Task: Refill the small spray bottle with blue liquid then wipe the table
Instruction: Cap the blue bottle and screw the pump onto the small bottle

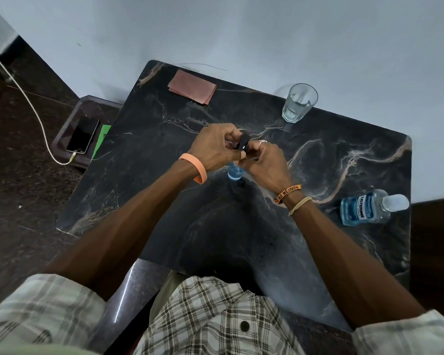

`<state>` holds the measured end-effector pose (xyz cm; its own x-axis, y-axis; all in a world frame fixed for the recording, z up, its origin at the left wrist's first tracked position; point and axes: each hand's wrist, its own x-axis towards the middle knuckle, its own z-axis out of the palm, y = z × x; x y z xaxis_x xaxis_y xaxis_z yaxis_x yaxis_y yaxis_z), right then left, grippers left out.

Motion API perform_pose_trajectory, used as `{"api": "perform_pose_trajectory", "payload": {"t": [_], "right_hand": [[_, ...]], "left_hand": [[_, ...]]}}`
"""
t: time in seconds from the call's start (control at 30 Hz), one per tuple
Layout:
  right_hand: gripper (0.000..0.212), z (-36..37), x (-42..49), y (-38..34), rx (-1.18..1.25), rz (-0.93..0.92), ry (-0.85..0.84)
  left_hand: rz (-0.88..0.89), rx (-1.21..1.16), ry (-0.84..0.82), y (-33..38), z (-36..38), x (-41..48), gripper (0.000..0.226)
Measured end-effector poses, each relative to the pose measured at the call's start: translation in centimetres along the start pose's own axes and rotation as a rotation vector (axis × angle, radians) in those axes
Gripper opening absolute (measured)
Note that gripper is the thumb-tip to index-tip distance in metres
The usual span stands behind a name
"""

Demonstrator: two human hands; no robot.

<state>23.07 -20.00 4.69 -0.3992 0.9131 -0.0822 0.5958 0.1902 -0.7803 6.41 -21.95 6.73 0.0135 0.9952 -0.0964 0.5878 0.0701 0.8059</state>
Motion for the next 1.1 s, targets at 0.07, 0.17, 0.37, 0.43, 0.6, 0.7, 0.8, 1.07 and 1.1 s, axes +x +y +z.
{"api": "perform_pose_trajectory", "payload": {"t": [0.07, 0.17, 0.37, 0.43, 0.6, 0.7, 0.8, 1.07, 1.1], "right_hand": [[0.014, 0.3, 0.1, 0.4, -0.028, 0.002, -0.006], [0.025, 0.5, 0.2, 0.8, -0.05, 0.007, -0.007], [0.023, 1.4, 0.3, 1.7, -0.089, 0.01, -0.018], [0.021, 1.8, 0.4, 2.0, -0.111, 0.005, -0.03], [0.057, 1.7, -0.2, 2.4, -0.157, 0.119, -0.035], [0.063, 1.6, -0.4, 2.6, -0.159, 0.135, -0.046], [0.062, 1.9, -0.2, 2.6, -0.167, 0.15, -0.053], [0.025, 3.3, 0.0, 3.4, -0.185, 0.154, -0.071], [0.025, 3.4, -0.1, 3.5, -0.183, 0.153, -0.065]], "left_hand": [[0.001, 0.014, -0.016, -0.1, 0.4, -0.1, 0.026], [-0.001, 0.031, -0.032, -0.5, 0.9, 0.0, 0.025], [-0.062, 0.035, -0.057, -1.8, 1.4, 0.2, 0.028], [-0.062, 0.049, -0.069, -2.2, 1.5, 0.0, 0.03], [-0.094, 0.002, -0.061, -3.3, 2.1, -0.6, 0.053], [-0.099, -0.005, -0.056, -3.8, 2.9, -1.0, 0.06], [-0.076, 0.065, 0.017, -3.5, 3.7, -1.1, 0.055], [-0.023, 0.228, 0.082, -2.2, 4.6, -0.7, 0.023], [-0.023, 0.225, 0.084, -2.2, 4.6, -0.7, 0.022]]}}
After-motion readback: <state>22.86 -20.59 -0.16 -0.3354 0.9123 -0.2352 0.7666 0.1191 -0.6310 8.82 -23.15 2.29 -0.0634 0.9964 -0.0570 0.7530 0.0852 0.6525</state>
